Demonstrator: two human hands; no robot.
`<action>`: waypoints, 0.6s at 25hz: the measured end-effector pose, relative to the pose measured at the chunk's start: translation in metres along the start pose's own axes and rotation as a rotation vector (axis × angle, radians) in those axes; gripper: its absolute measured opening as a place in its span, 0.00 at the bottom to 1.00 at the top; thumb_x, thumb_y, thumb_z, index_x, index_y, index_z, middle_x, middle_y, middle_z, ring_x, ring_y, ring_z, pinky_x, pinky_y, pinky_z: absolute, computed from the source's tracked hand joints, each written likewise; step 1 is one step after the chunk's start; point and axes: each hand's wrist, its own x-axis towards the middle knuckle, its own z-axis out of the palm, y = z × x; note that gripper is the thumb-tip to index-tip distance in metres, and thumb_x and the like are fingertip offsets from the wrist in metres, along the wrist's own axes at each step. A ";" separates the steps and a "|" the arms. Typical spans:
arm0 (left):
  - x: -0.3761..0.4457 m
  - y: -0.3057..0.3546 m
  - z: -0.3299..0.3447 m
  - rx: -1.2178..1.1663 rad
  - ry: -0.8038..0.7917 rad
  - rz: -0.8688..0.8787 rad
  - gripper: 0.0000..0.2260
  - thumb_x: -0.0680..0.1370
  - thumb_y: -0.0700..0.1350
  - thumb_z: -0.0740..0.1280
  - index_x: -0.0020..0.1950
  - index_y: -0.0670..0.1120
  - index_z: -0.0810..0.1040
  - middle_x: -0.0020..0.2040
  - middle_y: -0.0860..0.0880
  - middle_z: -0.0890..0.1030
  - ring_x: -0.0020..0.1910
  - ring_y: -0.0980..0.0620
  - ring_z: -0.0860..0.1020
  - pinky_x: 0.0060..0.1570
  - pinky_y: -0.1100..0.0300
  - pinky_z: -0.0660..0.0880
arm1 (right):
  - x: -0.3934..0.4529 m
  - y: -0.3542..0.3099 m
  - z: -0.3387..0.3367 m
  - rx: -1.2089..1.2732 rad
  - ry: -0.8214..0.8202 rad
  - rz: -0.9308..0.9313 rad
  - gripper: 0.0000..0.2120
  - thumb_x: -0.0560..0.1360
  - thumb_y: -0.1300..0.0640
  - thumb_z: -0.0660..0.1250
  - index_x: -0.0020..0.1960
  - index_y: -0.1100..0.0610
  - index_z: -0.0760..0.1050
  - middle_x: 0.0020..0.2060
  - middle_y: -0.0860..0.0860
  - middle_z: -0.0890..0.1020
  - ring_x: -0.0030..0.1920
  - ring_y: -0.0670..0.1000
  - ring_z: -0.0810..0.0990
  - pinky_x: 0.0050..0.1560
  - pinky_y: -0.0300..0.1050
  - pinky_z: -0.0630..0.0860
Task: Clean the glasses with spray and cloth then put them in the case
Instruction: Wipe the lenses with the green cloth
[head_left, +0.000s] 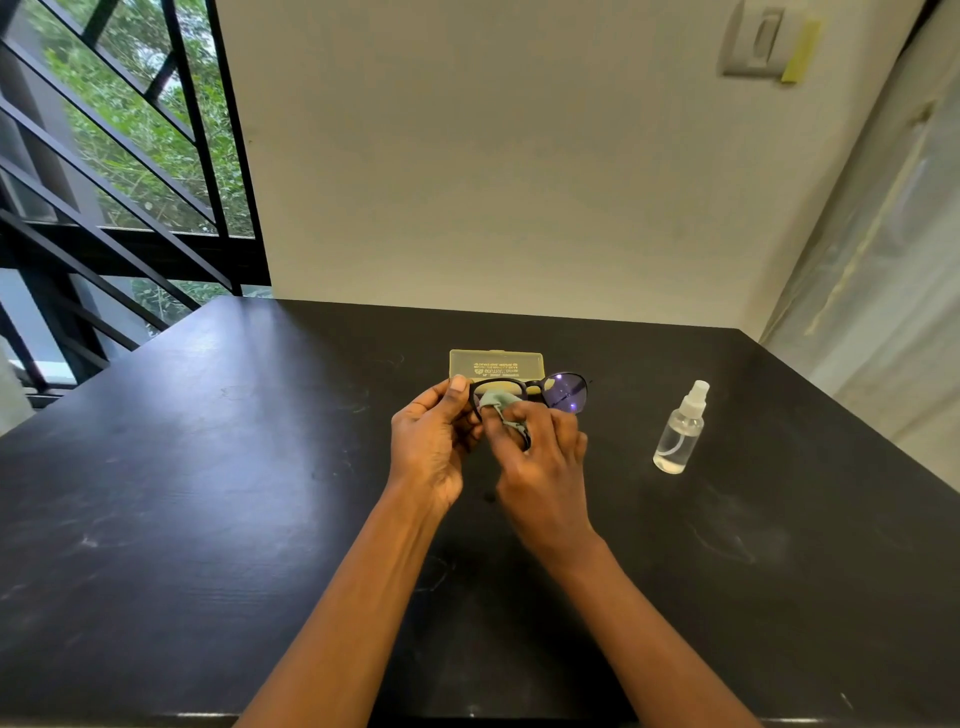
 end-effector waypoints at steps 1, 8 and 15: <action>0.001 0.000 -0.001 0.002 0.002 -0.003 0.06 0.77 0.41 0.64 0.45 0.43 0.80 0.29 0.50 0.80 0.29 0.56 0.76 0.32 0.64 0.76 | -0.003 0.002 0.000 -0.006 0.003 -0.006 0.16 0.72 0.60 0.59 0.56 0.57 0.80 0.52 0.53 0.68 0.49 0.54 0.67 0.35 0.46 0.71; 0.001 0.000 -0.001 -0.010 0.005 -0.020 0.05 0.76 0.42 0.65 0.44 0.44 0.80 0.34 0.47 0.82 0.30 0.55 0.78 0.33 0.64 0.78 | 0.002 0.013 0.000 0.004 -0.020 0.131 0.22 0.63 0.67 0.74 0.57 0.60 0.78 0.52 0.55 0.67 0.50 0.56 0.65 0.36 0.49 0.71; 0.000 -0.005 -0.001 0.004 -0.006 -0.005 0.07 0.76 0.41 0.64 0.48 0.41 0.81 0.37 0.47 0.83 0.37 0.51 0.79 0.40 0.57 0.78 | 0.006 -0.004 0.004 0.014 -0.012 0.047 0.18 0.72 0.57 0.56 0.57 0.56 0.79 0.53 0.54 0.67 0.50 0.55 0.66 0.37 0.46 0.71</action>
